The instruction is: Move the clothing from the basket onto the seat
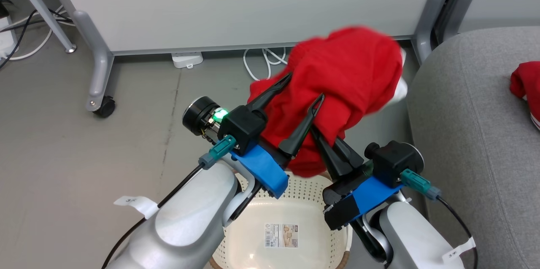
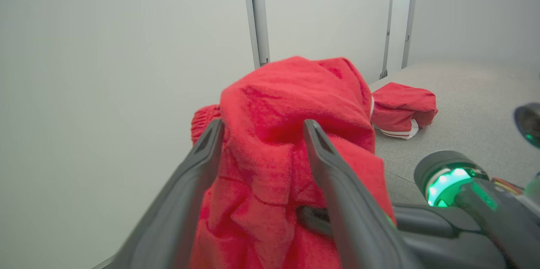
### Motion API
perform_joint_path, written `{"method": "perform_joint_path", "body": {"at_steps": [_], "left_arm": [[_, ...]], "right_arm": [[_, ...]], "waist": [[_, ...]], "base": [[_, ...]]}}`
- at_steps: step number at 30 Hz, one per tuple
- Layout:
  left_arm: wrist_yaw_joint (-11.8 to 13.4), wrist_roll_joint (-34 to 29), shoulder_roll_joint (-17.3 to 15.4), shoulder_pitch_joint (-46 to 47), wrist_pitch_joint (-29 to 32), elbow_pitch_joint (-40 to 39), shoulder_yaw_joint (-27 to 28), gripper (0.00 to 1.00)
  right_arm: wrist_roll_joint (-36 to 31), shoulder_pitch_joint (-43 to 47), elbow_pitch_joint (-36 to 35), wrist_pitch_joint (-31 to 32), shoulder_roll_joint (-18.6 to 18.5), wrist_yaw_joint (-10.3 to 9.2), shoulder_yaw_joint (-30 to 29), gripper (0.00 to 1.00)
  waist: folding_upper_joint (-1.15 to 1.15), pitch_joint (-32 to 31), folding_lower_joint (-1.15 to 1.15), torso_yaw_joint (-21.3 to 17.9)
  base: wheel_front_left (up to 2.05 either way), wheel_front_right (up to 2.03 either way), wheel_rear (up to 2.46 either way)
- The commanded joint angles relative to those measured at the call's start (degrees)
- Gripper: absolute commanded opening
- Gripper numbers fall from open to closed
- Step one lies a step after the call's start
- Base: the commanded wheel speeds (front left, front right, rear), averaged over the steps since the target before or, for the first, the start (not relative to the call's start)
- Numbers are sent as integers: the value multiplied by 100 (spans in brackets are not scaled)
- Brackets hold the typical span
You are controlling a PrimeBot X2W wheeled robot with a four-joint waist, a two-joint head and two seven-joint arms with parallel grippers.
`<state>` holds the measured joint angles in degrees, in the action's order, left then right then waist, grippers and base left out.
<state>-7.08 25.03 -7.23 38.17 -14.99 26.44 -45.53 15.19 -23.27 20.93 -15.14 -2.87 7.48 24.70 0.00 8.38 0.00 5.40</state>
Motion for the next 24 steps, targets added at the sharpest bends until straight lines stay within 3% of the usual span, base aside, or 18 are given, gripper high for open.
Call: {"method": "perform_joint_path", "body": {"at_steps": [1, 13, 24], "left_arm": [[26, -54, -5, -33, -28, -22, 32, 100], [57, -194, -73, -103, -28, -103, 175, 100], [86, -294, -187, -237, -28, -187, 212, 100]], "right_arm": [[-19, -3, -27, 0, -3, 3, -20, 0], [-156, 51, -62, -1, -3, 3, -264, 0], [-497, 147, -222, 0, -17, 3, -808, 0]], "waist": [[0, 11, 0, 6], [0, 108, 0, -62], [0, 354, 0, -509]], "base": [[0, 0, 0], [0, 0, 0], [0, 0, 0]]}}
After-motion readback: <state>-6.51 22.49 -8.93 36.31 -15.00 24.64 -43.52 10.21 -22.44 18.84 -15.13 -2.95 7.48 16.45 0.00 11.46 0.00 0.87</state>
